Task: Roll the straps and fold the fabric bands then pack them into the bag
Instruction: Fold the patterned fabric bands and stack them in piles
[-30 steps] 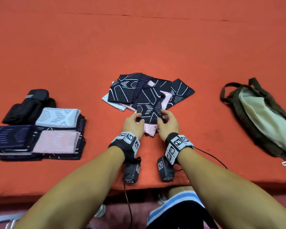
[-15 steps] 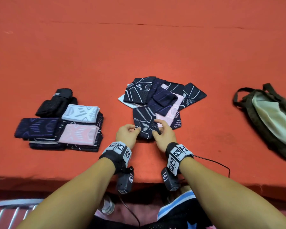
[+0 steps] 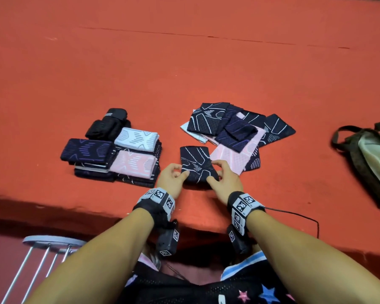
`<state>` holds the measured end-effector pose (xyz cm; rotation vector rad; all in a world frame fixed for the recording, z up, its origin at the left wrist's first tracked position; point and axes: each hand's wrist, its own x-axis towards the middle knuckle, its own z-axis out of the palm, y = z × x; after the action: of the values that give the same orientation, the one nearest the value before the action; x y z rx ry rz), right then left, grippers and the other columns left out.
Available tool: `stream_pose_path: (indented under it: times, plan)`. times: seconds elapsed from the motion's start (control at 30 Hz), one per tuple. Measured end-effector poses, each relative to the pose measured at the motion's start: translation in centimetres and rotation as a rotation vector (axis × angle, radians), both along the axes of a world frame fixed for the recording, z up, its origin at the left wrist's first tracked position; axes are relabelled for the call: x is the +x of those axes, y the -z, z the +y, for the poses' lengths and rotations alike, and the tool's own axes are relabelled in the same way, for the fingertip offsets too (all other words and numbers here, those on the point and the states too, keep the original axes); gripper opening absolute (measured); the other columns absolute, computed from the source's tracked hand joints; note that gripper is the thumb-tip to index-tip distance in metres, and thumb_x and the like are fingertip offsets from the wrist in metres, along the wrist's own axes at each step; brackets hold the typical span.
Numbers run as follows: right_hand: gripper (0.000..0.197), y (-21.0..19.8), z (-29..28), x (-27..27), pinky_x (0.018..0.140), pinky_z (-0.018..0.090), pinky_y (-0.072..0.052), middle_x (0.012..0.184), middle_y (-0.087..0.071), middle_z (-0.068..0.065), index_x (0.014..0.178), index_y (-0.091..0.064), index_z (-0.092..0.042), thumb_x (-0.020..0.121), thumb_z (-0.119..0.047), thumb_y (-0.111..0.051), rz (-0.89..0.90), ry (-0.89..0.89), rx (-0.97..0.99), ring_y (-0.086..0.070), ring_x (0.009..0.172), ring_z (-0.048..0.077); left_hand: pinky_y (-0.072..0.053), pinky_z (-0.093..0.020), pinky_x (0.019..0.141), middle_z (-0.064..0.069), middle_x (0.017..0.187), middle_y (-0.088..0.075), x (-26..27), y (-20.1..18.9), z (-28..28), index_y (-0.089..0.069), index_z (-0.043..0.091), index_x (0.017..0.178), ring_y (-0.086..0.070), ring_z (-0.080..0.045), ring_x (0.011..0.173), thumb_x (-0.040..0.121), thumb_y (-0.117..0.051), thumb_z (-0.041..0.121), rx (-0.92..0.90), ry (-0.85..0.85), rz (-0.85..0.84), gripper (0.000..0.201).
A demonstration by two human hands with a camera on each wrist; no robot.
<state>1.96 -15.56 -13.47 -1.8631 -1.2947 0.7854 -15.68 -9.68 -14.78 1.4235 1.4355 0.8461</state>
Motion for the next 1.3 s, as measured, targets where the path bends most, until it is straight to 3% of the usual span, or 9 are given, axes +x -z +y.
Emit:
stream_pose_path:
  times: [0.2, 0.4, 0.63, 0.77, 0.83, 0.93, 1.03, 1.2, 1.3]
  plan:
    - [0.045, 0.0, 0.3, 0.4, 0.080, 0.040, -0.058, 0.083, -0.075, -0.001, 0.121, -0.050, -0.042, 0.081, -0.027, -0.065, 0.066, -0.048, 0.039, -0.071, 0.082, 0.022, -0.052, -0.035, 0.069, 0.004, 0.065, -0.064, 0.4, -1.0, 0.8, -0.062, 0.033, 0.094, -0.064, -0.016, 0.063, 0.074, -0.069, 0.054, 0.023, -0.004, -0.032, 0.030]
    - [0.029, 1.1, 0.2, 0.4, 0.070, 0.053, -0.058, 0.072, -0.070, 0.017, 0.101, -0.057, -0.029, 0.087, -0.006, -0.067, 0.247, -0.028, -0.018, -0.068, 0.064, 0.028, -0.042, -0.013, 0.059, 0.007, 0.073, -0.068, -0.4, -0.6, -0.8, -0.052, 0.034, 0.109, -0.065, -0.006, 0.067, 0.081, -0.076, 0.020, 0.083, 0.047, 0.114, 0.039]
    - [0.009, 1.4, 0.5, 0.7, 0.064, 0.027, -0.046, 0.066, -0.058, -0.007, 0.093, -0.069, -0.024, 0.085, -0.019, -0.070, -0.026, -0.084, -0.137, -0.055, 0.063, 0.010, -0.049, -0.026, 0.078, 0.012, 0.077, -0.067, -1.8, 1.0, -1.0, -0.067, 0.033, 0.078, -0.063, -0.008, 0.076, 0.084, -0.064, 0.011, 0.070, 0.151, 0.241, 0.023]
    - [0.039, 1.7, 0.4, 1.9, 0.087, 0.028, -0.054, 0.104, -0.073, -0.002, 0.105, -0.073, -0.031, 0.092, -0.003, -0.050, 0.042, -0.191, -0.181, -0.069, 0.090, 0.017, -0.051, -0.021, 0.062, 0.002, 0.100, -0.075, -2.4, 1.6, -0.7, -0.072, 0.034, 0.085, -0.065, -0.019, 0.072, 0.076, -0.042, -0.014, -0.061, 0.186, 0.057, 0.057]
    - [0.054, 2.0, 0.1, 2.2, 0.083, 0.035, -0.058, 0.108, -0.074, 0.005, 0.108, -0.072, -0.035, 0.090, 0.006, -0.042, 0.125, -0.207, -0.175, -0.070, 0.085, 0.021, -0.050, -0.017, 0.059, -0.002, 0.108, -0.074, -2.8, 1.8, -0.6, -0.072, 0.029, 0.093, -0.064, -0.017, 0.070, 0.084, -0.043, -0.018, -0.091, 0.193, -0.013, 0.056]
    - [0.052, 2.1, 0.0, 2.3, 0.065, 0.019, -0.054, 0.106, -0.072, 0.011, 0.119, -0.070, -0.018, 0.092, 0.017, -0.041, 0.293, -0.183, -0.169, -0.065, 0.073, 0.010, -0.056, -0.022, 0.070, -0.007, 0.111, -0.074, -3.0, 2.3, -0.7, -0.073, 0.022, 0.101, -0.068, -0.015, 0.078, 0.087, -0.055, -0.015, -0.079, 0.187, -0.078, 0.043]
    - [0.038, 2.1, -0.1, 2.6, 0.070, 0.013, -0.053, 0.105, -0.072, 0.010, 0.123, -0.066, -0.002, 0.093, 0.015, -0.053, 0.388, -0.155, -0.149, -0.068, 0.076, 0.002, -0.056, -0.033, 0.089, -0.002, 0.108, -0.076, -2.8, 2.9, -0.8, -0.075, 0.026, 0.096, -0.072, -0.015, 0.092, 0.081, -0.072, -0.006, -0.050, 0.145, -0.085, 0.036]
    - [0.019, 1.9, 0.1, 2.3, 0.066, 0.012, -0.052, 0.085, -0.075, 0.000, 0.104, -0.073, -0.006, 0.091, 0.005, -0.065, 0.442, -0.133, -0.107, -0.070, 0.069, 0.001, -0.050, -0.017, 0.079, 0.004, 0.094, -0.076, -3.0, 2.6, -0.7, -0.076, 0.026, 0.096, -0.067, -0.005, 0.076, 0.078, -0.083, 0.010, -0.039, 0.123, -0.018, 0.025]
    - [0.005, 1.8, 0.0, 2.0, 0.057, 0.013, -0.048, 0.070, -0.072, -0.004, 0.087, -0.072, -0.013, 0.091, -0.012, -0.070, 0.451, -0.106, -0.112, -0.068, 0.060, 0.007, -0.055, -0.026, 0.075, -0.001, 0.072, -0.076, -2.8, 2.4, -0.9, -0.075, 0.021, 0.093, -0.074, -0.013, 0.072, 0.083, -0.080, 0.035, -0.085, 0.082, -0.051, 0.019]
